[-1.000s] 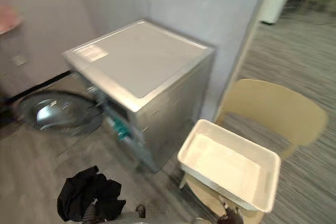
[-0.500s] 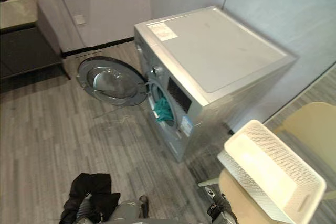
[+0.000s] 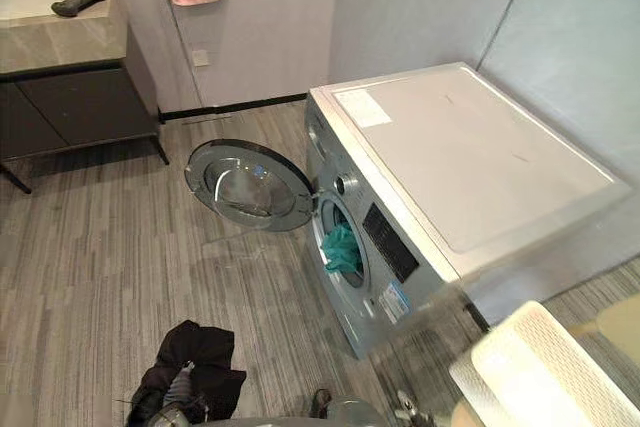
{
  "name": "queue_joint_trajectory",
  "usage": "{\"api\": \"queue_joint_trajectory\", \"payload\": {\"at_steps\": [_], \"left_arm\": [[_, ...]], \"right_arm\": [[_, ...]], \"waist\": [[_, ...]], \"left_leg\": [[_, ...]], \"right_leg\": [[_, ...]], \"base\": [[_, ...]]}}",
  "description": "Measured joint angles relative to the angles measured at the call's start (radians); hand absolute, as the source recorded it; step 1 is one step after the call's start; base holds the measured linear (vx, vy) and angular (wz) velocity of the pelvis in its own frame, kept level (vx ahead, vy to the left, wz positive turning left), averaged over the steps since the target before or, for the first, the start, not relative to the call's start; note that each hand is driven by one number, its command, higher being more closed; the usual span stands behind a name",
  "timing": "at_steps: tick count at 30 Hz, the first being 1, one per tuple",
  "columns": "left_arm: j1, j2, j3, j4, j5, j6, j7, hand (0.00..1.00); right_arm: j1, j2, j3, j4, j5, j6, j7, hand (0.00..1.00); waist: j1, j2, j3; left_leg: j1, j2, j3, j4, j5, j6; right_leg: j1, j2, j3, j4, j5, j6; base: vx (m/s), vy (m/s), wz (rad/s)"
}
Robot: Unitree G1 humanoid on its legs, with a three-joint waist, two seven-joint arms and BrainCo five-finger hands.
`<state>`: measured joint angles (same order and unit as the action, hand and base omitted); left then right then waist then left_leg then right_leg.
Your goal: Pick up the laundry basket with both hands and put the clothes into the washing machine.
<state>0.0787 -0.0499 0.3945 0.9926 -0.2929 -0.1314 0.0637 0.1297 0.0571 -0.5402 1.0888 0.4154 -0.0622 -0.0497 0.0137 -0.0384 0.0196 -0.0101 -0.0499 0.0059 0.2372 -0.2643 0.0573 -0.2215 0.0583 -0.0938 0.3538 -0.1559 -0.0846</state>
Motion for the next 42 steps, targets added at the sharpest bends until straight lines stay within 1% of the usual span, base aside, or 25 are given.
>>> {"api": "queue_joint_trajectory", "payload": {"at_steps": [1,2,3,4,5,8,11,13,15,18,19,20,21,22,23,24,26,27,28,30,31,32,34,38,42], "left_arm": [[-0.001,-0.008,0.002,0.0,0.0,0.005,-0.001,1.0],[-0.019,-0.024,0.001,-0.001,0.002,0.006,-0.008,1.0],[-0.028,-0.029,-0.001,0.0,0.002,0.007,-0.012,1.0],[-0.04,-0.029,-0.003,-0.002,0.003,0.013,-0.022,1.0],[-0.048,-0.029,0.0,-0.005,0.003,0.013,-0.02,1.0],[-0.046,-0.026,-0.004,-0.021,0.004,0.014,-0.017,1.0],[-0.045,-0.021,-0.009,-0.046,0.005,0.012,-0.013,1.0],[-0.034,-0.004,-0.011,-0.043,0.005,0.011,-0.001,1.0],[-0.024,0.004,-0.006,-0.016,0.002,0.008,0.011,1.0],[-0.003,0.013,0.002,0.021,0.003,0.003,0.025,1.0],[0.015,0.019,0.002,0.036,0.004,0.003,0.026,1.0],[0.022,0.025,0.001,0.044,0.005,0.004,0.027,1.0],[0.04,0.046,0.0,0.059,0.005,0.004,0.027,1.0],[0.044,0.083,-0.007,0.077,0.011,0.005,0.031,1.0],[0.033,0.107,-0.022,0.08,0.022,0.006,0.03,1.0],[0.026,0.131,-0.055,0.081,0.033,0.008,0.028,1.0],[-0.001,0.154,-0.085,0.077,0.054,0.012,0.026,1.0],[-0.011,0.159,-0.085,0.077,0.061,0.012,0.026,1.0],[-0.018,0.174,-0.083,0.075,0.062,0.012,0.028,1.0],[-0.02,0.195,-0.074,0.058,0.062,0.011,0.035,1.0],[-0.026,0.192,-0.074,0.049,0.062,0.007,0.04,1.0],[-0.034,0.183,-0.076,0.05,0.064,0.006,0.041,1.0],[-0.04,0.171,-0.076,0.052,0.069,0.006,0.044,1.0],[-0.063,0.158,-0.091,0.06,0.068,0.007,0.045,1.0],[-0.08,0.07,-0.131,0.061,0.069,0.009,0.027,1.0]], "right_arm": [[-0.006,-0.009,0.004,-0.003,0.007,-0.001,0.0,0.0],[-0.017,-0.019,0.024,-0.012,0.009,-0.002,0.0,0.0],[-0.02,-0.019,0.031,-0.021,0.012,-0.005,0.0,0.0],[-0.036,-0.017,0.046,-0.05,0.016,-0.007,0.0,0.0],[-0.057,-0.014,0.08,-0.078,0.017,-0.009,-0.001,0.0],[-0.059,-0.001,0.093,-0.086,0.035,-0.009,-0.056,0.0],[-0.051,-0.025,0.115,-0.097,0.031,-0.008,-0.071,0.0],[-0.054,-0.055,0.141,-0.106,0.003,-0.011,-0.078,0.0],[-0.057,-0.098,0.136,-0.098,-0.029,-0.031,-0.078,0.0],[-0.057,-0.172,0.132,-0.043,-0.058,-0.045,-0.073,0.0],[-0.054,-0.2,0.116,-0.007,-0.065,-0.046,-0.071,0.0],[-0.062,-0.201,0.101,0.017,-0.065,-0.042,-0.06,0.0],[-0.059,-0.195,0.076,0.061,-0.065,-0.035,-0.048,0.0],[-0.047,-0.15,0.054,0.101,-0.064,-0.017,-0.034,0.0],[-0.037,-0.115,0.026,0.117,-0.064,0.001,-0.023,0.0],[-0.023,-0.082,-0.007,0.124,-0.064,0.017,-0.006,0.0],[-0.034,-0.062,-0.024,0.123,-0.062,0.034,-0.004,0.0],[-0.043,-0.062,-0.024,0.118,-0.062,0.035,-0.007,0.0],[-0.058,-0.062,-0.019,0.107,-0.061,0.035,-0.01,0.0],[-0.088,-0.065,0.01,0.08,-0.05,0.034,-0.013,0.0],[-0.097,-0.074,0.038,0.057,-0.05,0.03,-0.012,0.0],[-0.1,-0.085,0.069,0.033,-0.049,0.023,-0.01,0.0],[-0.11,-0.095,0.099,0.008,-0.047,0.016,-0.007,0.0],[-0.115,-0.109,0.106,0.016,-0.029,-0.009,0.002,0.0],[-0.073,-0.124,0.064,0.03,-0.02,-0.011,0.001,0.0]], "waist": [[-0.004,0.022,-0.002],[-0.003,0.039,-0.004],[-0.002,0.044,-0.001],[-0.001,0.056,0.006],[0.002,0.063,0.012],[0.021,0.048,0.029],[0.037,0.036,0.036],[0.041,0.02,0.044],[0.042,0.032,0.032],[0.026,0.06,0.011],[0.028,0.07,0.001],[0.028,0.069,-0.009],[0.027,0.053,-0.032],[0.012,0.01,-0.068],[0.002,-0.001,-0.078],[0.001,-0.002,-0.079],[0.004,0.001,-0.078],[0.003,0.006,-0.075],[0.005,0.017,-0.067],[0.002,0.035,-0.056],[0.002,0.052,-0.045],[0.002,0.067,-0.044],[0.006,0.071,-0.047],[0.0,0.058,-0.036],[-0.007,0.077,-0.013]], "left_leg": [[-0.036,0.031,0.035,0.118,-0.035,-0.015],[-0.106,0.072,0.091,0.307,-0.054,-0.054],[-0.137,0.091,0.101,0.404,-0.043,-0.073],[-0.191,0.126,0.092,0.586,0.004,-0.138],[-0.236,0.161,0.077,0.769,0.013,-0.156],[-0.298,0.195,0.082,0.861,0.002,-0.135],[-0.367,0.222,0.083,0.762,-0.018,-0.11],[-0.395,0.228,0.009,0.547,-0.017,-0.115],[-0.382,0.28,-0.1,0.214,-0.001,-0.127],[-0.373,0.349,-0.139,0.086,-0.002,-0.127],[-0.384,0.363,-0.104,0.152,0.034,-0.2],[-0.397,0.36,-0.074,0.205,0.06,-0.234],[-0.422,0.342,-0.045,0.255,0.081,-0.266],[-0.44,0.309,-0.01,0.271,0.06,-0.247],[-0.442,0.293,0.004,0.266,0.066,-0.241],[-0.447,0.287,0.031,0.264,0.065,-0.226],[-0.426,0.279,0.134,0.227,0.069,-0.173],[-0.412,0.281,0.166,0.216,0.07,-0.159],[-0.386,0.288,0.21,0.194,0.073,-0.144],[-0.298,0.291,0.293,0.112,0.084,-0.126],[-0.236,0.285,0.336,0.062,0.089,-0.118],[-0.19,0.28,0.38,0.025,0.097,-0.116],[-0.141,0.261,0.431,-0.031,0.115,-0.121],[-0.081,0.237,0.466,-0.132,0.158,-0.158],[0.005,0.244,0.373,-0.206,0.172,-0.162]], "right_leg": [[0.024,0.01,-0.024,-0.023,-0.001,-0.005],[0.058,0.017,-0.038,-0.046,-0.007,-0.014],[0.075,0.019,-0.041,-0.056,-0.01,-0.019],[0.112,0.026,-0.041,-0.073,-0.017,-0.029],[0.161,0.029,-0.03,-0.09,-0.024,-0.04],[0.235,0.002,0.042,-0.128,-0.025,-0.04],[0.254,-0.034,0.13,-0.148,-0.039,-0.015],[0.251,-0.08,0.216,-0.147,-0.066,0.029],[0.231,-0.124,0.316,-0.13,-0.109,0.102],[0.222,-0.174,0.41,-0.111,-0.172,0.187],[0.228,-0.199,0.456,-0.115,-0.194,0.219],[0.232,-0.221,0.481,-0.117,-0.194,0.224],[0.213,-0.254,0.507,-0.116,-0.167,0.227],[0.177,-0.294,0.509,-0.113,-0.089,0.229],[0.145,-0.304,0.507,-0.117,-0.008,0.241],[0.11,-0.311,0.514,-0.135,0.111,0.26],[0.034,-0.341,0.502,-0.159,0.298,0.238],[0.011,-0.341,0.486,-0.154,0.32,0.231],[-0.016,-0.331,0.415,-0.136,0.315,0.221],[-0.05,-0.269,0.251,-0.061,0.245,0.177],[-0.045,-0.234,0.145,-0.031,0.176,0.14],[-0.038,-0.192,0.107,-0.033,0.134,0.14],[-0.036,-0.161,0.094,-0.073,0.119,0.143],[0.034,-0.149,0.103,-0.269,0.125,0.136],[0.099,-0.113,0.122,-0.301,0.124,0.136]], "base": [[0.45,-0.084,0.32],[0.35,-0.062,0.37],[0.42,-0.06,0.32],[0.44,0.002,0.16],[0.44,0.002,0.07],[0.25,0.075,-0.26],[0.23,0.195,-0.77],[0.23,0.283,-1.19],[0.3,0.464,-1.34],[0.31,0.587,-1.03],[0.31,0.677,-1.16],[0.3,0.683,-1.14],[0.33,0.632,-0.71],[0.36,0.607,-0.46],[0.39,0.676,-0.33],[0.29,0.536,-0.55],[0.2,0.497,-0.93],[0.1,0.326,-1.03],[0.06,0.202,-1.14],[0.05,0.148,-1.16],[0.03,0.066,-1.1],[0.03,0.043,-1.12],[0.03,-0.009,-0.98],[0.03,-0.148,-0.78],[0.0,-0.132,-0.3]]}}
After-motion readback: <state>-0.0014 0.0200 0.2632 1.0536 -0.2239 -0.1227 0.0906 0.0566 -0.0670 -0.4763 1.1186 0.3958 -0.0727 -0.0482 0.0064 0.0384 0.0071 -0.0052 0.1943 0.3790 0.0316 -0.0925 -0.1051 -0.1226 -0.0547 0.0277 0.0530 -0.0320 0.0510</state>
